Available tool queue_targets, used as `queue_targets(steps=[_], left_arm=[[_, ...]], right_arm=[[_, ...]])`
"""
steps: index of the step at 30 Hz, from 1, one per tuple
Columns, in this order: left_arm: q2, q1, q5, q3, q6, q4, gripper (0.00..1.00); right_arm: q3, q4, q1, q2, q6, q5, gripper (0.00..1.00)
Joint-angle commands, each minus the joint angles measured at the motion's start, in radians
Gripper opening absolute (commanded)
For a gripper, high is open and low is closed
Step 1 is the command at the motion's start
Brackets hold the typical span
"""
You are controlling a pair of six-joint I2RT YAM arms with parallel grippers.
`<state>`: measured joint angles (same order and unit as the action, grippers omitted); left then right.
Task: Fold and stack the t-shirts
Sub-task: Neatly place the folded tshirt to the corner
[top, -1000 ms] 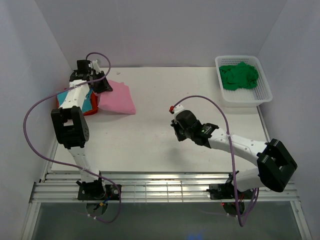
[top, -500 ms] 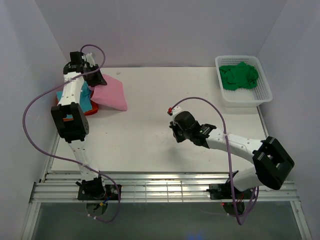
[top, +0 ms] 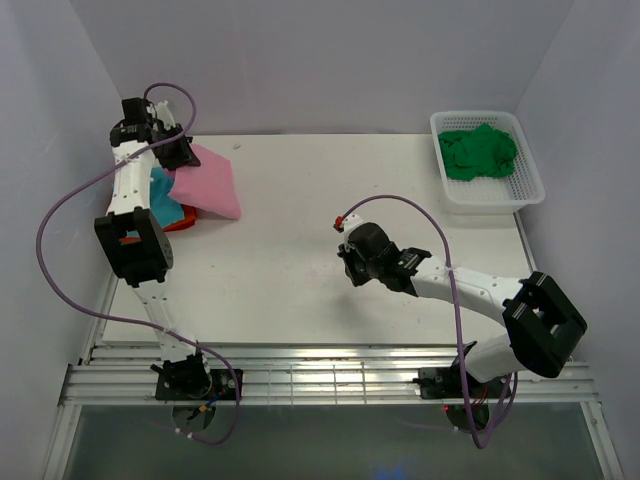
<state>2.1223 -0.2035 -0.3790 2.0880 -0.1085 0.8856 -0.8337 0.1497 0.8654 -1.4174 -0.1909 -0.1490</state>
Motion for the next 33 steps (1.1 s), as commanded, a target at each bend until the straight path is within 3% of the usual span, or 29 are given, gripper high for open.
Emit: queue_targets(steps=[1,9,33], left_arm=[[-0.065,-0.031,-0.031,0.07,0.006,-0.004,0.0],[-0.048,-0.099,-0.063,0.161,-0.017,0.01,0.0],[-0.085,-0.295,-0.209,0.15,-0.074,-0.04,0.0]], right_arm=[[0.015,-0.038,0.003,-0.006,0.01,0.014,0.09],[0.027,-0.036,0.001,0.002,0.01,0.023,0.09],[0.015,-0.021,0.001,-0.012,0.022,0.06,0.09]])
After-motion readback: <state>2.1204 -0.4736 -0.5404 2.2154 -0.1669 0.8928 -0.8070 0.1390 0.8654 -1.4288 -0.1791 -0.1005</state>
